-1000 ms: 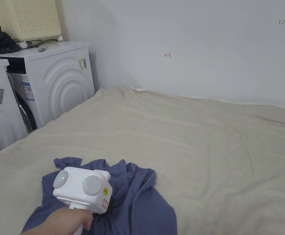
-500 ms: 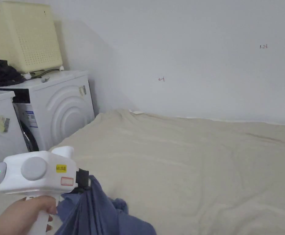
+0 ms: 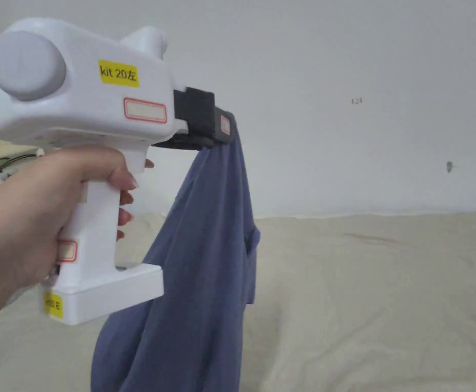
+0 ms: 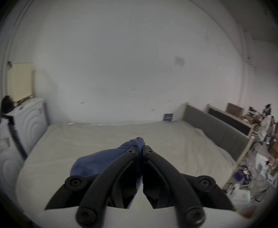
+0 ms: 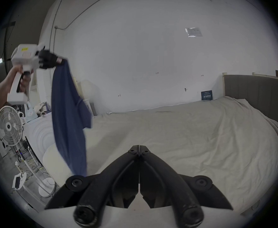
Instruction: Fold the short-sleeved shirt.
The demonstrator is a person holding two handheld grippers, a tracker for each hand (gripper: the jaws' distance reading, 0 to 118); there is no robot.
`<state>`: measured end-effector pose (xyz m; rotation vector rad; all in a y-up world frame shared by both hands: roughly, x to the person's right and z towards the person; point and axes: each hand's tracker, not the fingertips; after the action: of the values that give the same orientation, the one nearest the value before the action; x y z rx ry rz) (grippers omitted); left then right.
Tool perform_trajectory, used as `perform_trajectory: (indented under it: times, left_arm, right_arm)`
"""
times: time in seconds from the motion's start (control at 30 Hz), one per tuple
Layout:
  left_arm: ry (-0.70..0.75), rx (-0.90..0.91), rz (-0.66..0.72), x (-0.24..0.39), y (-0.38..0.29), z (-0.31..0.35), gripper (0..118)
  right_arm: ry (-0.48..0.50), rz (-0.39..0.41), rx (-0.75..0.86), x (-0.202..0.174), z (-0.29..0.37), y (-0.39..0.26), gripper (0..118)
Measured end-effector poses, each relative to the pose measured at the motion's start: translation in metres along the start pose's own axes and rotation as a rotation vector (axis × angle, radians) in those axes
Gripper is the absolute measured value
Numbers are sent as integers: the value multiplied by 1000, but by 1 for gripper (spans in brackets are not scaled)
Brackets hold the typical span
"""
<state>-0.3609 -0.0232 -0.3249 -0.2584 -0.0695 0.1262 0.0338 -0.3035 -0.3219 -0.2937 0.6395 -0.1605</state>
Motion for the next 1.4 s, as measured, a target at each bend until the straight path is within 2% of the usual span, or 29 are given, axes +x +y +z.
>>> perform_trajectory:
  times: [0.1,0.23,0.37,0.47,0.57,0.6,0.63,0.67,0.7,0.73,0.77,0.93,1.03,1.07,1.17,1.23,1.27,1.4]
  left_arm:
    - [-71,-20,-71,42,3,-48,3]
    - [-135,-174,-116,84,-47,-146,3]
    - [-144,-438,-115,120,-160,-267,3]
    - [-148,-640,-17,127,-251,-341,3]
    - [-105,-763,43,127,-316,-378,4]
    - [-103,-772,41,127,-328,-384,8]
    - [-111,-768,32,128,-336,-384,20]
    - [-116,-766,24,128,-342,-384,48]
    - [-122,-774,17,127,-345,-384,93]
    - [-129,-783,15,125,-346,-384,115]
    - [-139,-779,17,121,-345,-382,118]
    - [-117,-711,39,100,-312,-354,116]
    - [-71,-608,80,78,-285,-310,116]
    - [-84,-549,98,70,-276,-287,112]
    - [-37,-231,83,46,-266,-201,60]
    - [73,-114,50,33,-269,-145,14]
    - [121,-76,37,26,-272,-118,4]
    - [379,151,74,15,-297,-25,0]
  right_arm:
    - [-28,-3,14,9,6,3,0]
    - [-74,-23,30,29,11,1,0]
    - [-112,-44,16,54,9,-11,0]
    - [-171,-37,-24,72,2,-22,0]
    - [-192,-48,-69,89,-5,-31,0]
    - [-197,-51,-75,94,-7,-33,0]
    - [-203,-53,-83,98,-9,-35,0]
    - [-211,-54,-89,102,-11,-37,0]
    - [-217,-55,-93,104,-14,-38,0]
    - [-223,-57,-96,105,-17,-39,0]
    - [-228,-61,-99,106,-19,-39,0]
    - [-223,-69,-103,102,-22,-37,0]
    - [-234,-58,-80,100,-14,-27,0]
    - [-236,-57,-70,99,-11,-23,0]
    - [-247,-40,-48,97,-4,-14,0]
    - [-256,-21,-35,96,-3,-11,0]
    - [-260,-11,-27,94,-3,-10,0]
    - [-287,17,52,89,-3,-11,0]
